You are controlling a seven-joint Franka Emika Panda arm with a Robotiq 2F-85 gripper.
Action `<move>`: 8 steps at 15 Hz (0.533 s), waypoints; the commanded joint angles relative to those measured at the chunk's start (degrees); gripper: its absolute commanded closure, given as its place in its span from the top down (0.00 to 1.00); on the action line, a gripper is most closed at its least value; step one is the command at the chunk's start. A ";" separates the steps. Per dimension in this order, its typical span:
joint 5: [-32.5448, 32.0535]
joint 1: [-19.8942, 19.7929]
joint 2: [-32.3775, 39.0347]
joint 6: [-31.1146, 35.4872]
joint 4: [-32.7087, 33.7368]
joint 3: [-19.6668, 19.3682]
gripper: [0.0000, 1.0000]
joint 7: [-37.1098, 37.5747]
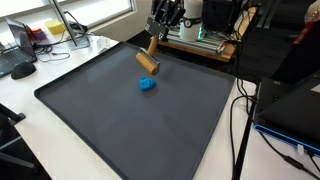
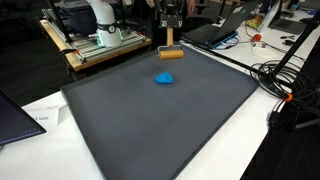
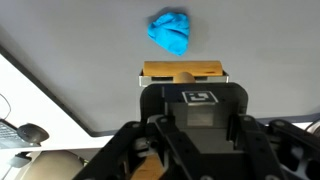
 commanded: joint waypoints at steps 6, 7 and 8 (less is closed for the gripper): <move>1.30 8.07 6.55 -15.88 12.39 -5.25 0.22 -5.92; 2.83 9.07 8.06 -15.88 13.52 -6.73 0.22 -8.88; 3.94 9.71 9.48 -15.86 14.60 -7.96 0.22 -11.18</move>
